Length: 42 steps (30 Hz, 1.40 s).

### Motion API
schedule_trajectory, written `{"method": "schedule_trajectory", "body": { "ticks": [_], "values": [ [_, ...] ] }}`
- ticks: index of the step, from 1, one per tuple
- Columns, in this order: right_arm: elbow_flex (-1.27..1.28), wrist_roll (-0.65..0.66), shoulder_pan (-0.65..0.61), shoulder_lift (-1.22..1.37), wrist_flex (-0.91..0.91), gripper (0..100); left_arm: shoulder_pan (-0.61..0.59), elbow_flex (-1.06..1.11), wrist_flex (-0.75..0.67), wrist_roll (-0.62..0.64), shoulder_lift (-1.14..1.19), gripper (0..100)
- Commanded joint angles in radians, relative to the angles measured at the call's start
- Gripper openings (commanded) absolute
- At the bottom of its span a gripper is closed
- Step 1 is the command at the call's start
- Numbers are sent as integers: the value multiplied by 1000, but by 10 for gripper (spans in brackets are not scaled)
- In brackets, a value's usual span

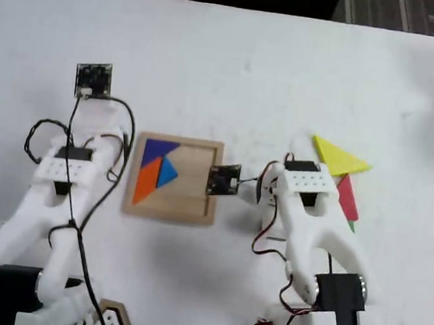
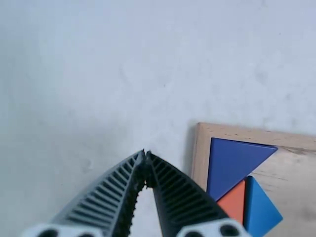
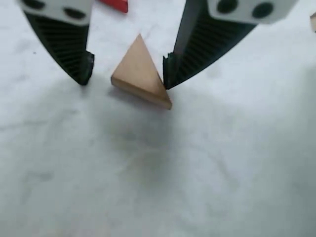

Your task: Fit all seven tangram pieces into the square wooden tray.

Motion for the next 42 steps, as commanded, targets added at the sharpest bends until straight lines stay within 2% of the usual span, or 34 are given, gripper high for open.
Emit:
{"method": "schedule_trajectory", "body": {
  "ticks": [1,7,12,18,24,30,38,42],
  "values": [
    [-49,-44,2,-8,-27,217,-7,-48,-21,-12,-5,24],
    [-49,-49,8,-5,-27,77,-7,-48,-21,-12,-5,24],
    [-49,-57,10,-5,-25,122,-7,-48,-21,-12,-5,24],
    [-49,-190,8,-15,-88,126,-7,-46,-21,-12,-5,24],
    [-49,-422,7,-13,-168,126,-7,-46,-21,-12,-5,24],
    [-107,-793,10,-15,-154,126,-7,-46,-21,-12,-5,24],
    [-233,-1174,10,-5,16,126,-7,-46,-21,-12,-5,24],
    [-321,-1425,-2,-5,140,126,-8,-46,-21,-12,-5,24]
  ]
}}
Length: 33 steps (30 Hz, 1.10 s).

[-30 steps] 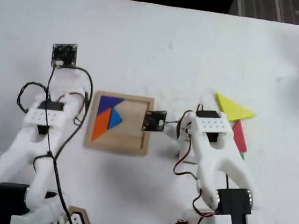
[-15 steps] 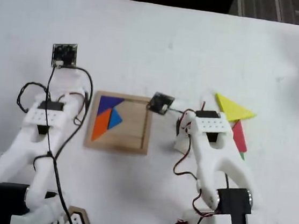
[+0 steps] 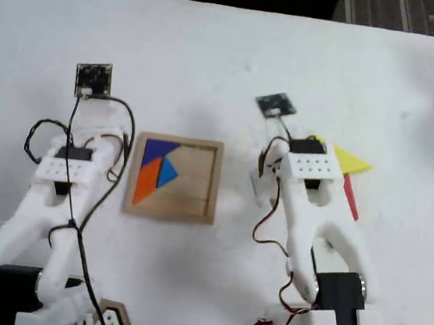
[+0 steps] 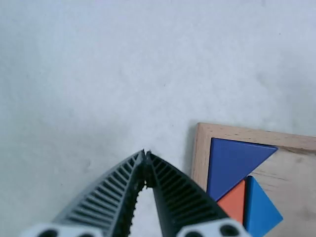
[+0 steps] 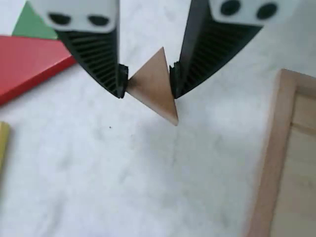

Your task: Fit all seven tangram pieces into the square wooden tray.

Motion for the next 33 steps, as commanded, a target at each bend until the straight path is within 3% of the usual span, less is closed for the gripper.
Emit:
{"method": "schedule_trajectory", "body": {
  "ticks": [1,6,9,20,28,33],
  "values": [
    [-140,-308,-13,-7,142,126,-8,-46,-21,-12,-5,24],
    [-265,-667,-87,-5,240,130,-13,-44,-21,-12,-5,24],
    [-302,-733,-122,-4,217,130,-13,-44,-21,-12,-5,24],
    [-324,-868,-352,76,-2,130,-13,-44,-21,-12,-5,24],
    [-358,-856,-432,259,-122,133,-12,-48,-21,-12,-5,24],
    [-417,-778,-432,312,-76,265,-8,-48,-21,-12,-5,24]
  ]
}}
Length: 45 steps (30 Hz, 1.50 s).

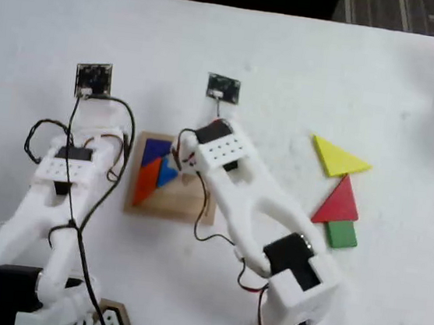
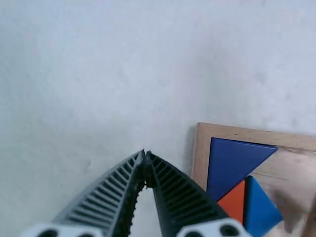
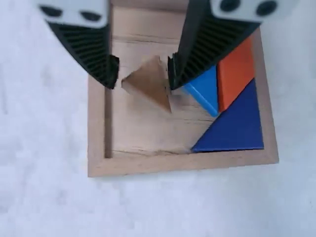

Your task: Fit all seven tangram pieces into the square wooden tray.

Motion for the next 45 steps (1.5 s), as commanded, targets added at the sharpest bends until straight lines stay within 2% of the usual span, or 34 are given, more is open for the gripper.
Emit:
{"method": "schedule_trajectory", "body": {
  "ticks": [1,3,6,11,13,16,23,26,29,37,41,45],
  "values": [
    [-74,57,-12,16,22,292,-8,-48,-21,-12,-5,24],
    [-75,58,-12,21,22,308,-8,-48,-21,-12,-5,24],
    [-92,58,-8,16,53,272,-10,-44,-21,-12,-5,24],
    [-192,75,45,-45,249,78,-13,-44,-21,-12,-5,24],
    [-207,206,73,-71,285,12,-10,-44,-21,-12,-5,24],
    [-176,336,102,-96,286,16,-8,-43,-21,-12,-8,24],
    [-110,356,259,-166,286,18,25,-15,0,-12,-68,23],
    [-92,356,331,-193,282,18,111,64,-3,-12,-170,23],
    [-91,356,378,-196,262,18,255,170,-8,-11,-295,23],
    [-98,356,390,-114,194,18,647,333,-6,-3,-481,22],
    [-123,356,390,-88,193,18,716,333,-6,-3,-466,22],
    [-124,348,398,-87,191,21,685,330,-60,-3,-395,22]
  ]
}}
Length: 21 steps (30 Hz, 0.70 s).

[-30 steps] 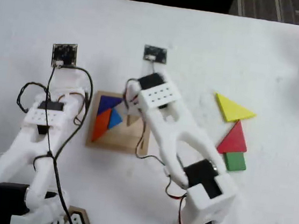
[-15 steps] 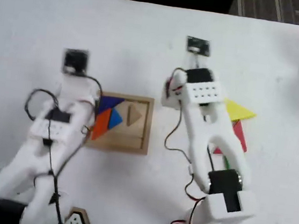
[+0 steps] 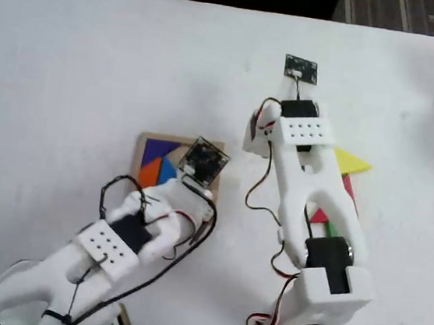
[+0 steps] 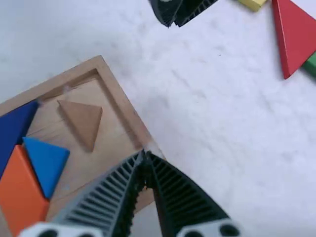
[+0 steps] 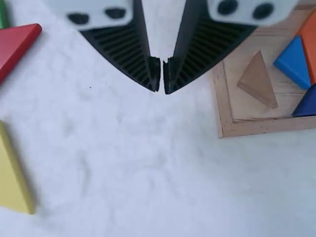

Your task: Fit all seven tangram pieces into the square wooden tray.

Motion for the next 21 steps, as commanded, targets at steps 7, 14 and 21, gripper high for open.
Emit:
{"method": "schedule_trajectory", "body": {
  "ticks": [7,14,21],
  "values": [
    [-35,6,10,-13,-16,20,-101,-155,-74,-2,305,22],
    [-34,6,15,-13,-15,19,-133,-219,-2,-2,377,22],
    [-34,6,8,-13,13,19,-148,-250,9,-2,426,23]
  ]
}}
